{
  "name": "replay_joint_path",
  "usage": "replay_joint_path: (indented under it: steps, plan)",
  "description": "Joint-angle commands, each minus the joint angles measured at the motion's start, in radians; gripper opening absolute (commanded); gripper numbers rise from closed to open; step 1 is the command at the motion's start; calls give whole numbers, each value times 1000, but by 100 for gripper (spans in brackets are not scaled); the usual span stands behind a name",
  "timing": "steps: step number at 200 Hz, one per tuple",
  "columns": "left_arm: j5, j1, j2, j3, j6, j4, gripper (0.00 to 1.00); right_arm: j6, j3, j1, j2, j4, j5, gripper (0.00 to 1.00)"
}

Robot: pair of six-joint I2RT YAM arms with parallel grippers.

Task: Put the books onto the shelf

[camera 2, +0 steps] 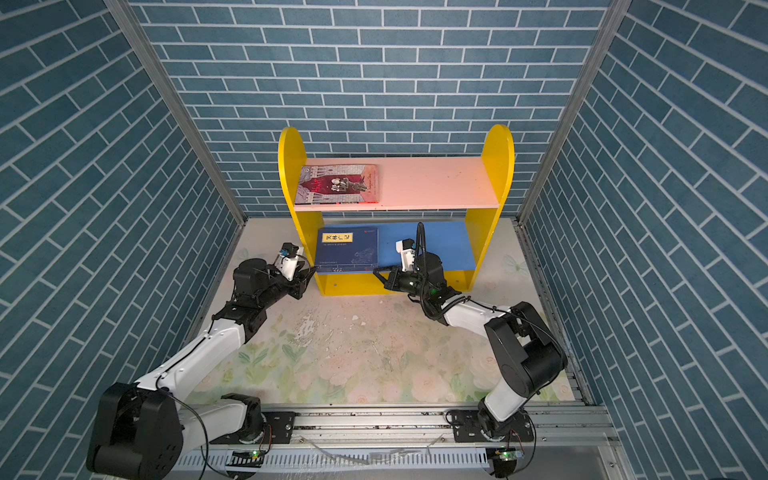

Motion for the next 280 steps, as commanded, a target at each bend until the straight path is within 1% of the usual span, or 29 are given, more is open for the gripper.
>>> replay_joint_path:
  steps: [1,53,101,145,176,198,209,213,223,230,239,246,257,268,274,280]
  plan:
    - [11,4,-20,-2,5,-19,43,-10,35,-8,25,21,-17,0]
    - [6,4,-23,-8,8,-11,43,-4,50,-8,40,21,-25,0]
    - [2,6,-26,6,22,-31,43,4,8,-7,-12,27,-25,0]
    - [-3,7,-41,39,58,-143,44,-2,-79,-7,-112,7,-14,5]
    - [9,13,-67,99,83,-275,47,-21,-133,-8,-191,-63,-23,12]
    - [17,24,-98,125,97,-388,51,-73,-184,-7,-288,-161,-5,17]
    - [31,35,-113,134,100,-443,54,-121,-205,-7,-354,-245,34,33]
    - [42,42,-119,138,100,-461,56,-140,-213,-7,-380,-277,51,37]
    - [68,65,-138,138,86,-494,61,-190,-235,-9,-448,-346,94,45]
    - [76,80,-149,138,73,-512,66,-225,-242,-9,-496,-401,128,51]
    - [82,99,-165,141,56,-534,70,-265,-250,-9,-556,-467,175,60]
    - [92,121,-174,137,34,-540,74,-296,-256,-10,-602,-513,214,65]
    - [106,158,-195,128,3,-539,85,-339,-262,-16,-670,-577,281,72]
    - [107,186,-216,116,-23,-536,96,-365,-265,-19,-737,-636,368,86]
    - [109,200,-223,108,-32,-533,97,-385,-270,-22,-772,-656,416,92]
    - [110,214,-231,100,-39,-531,98,-412,-279,-24,-804,-665,464,94]
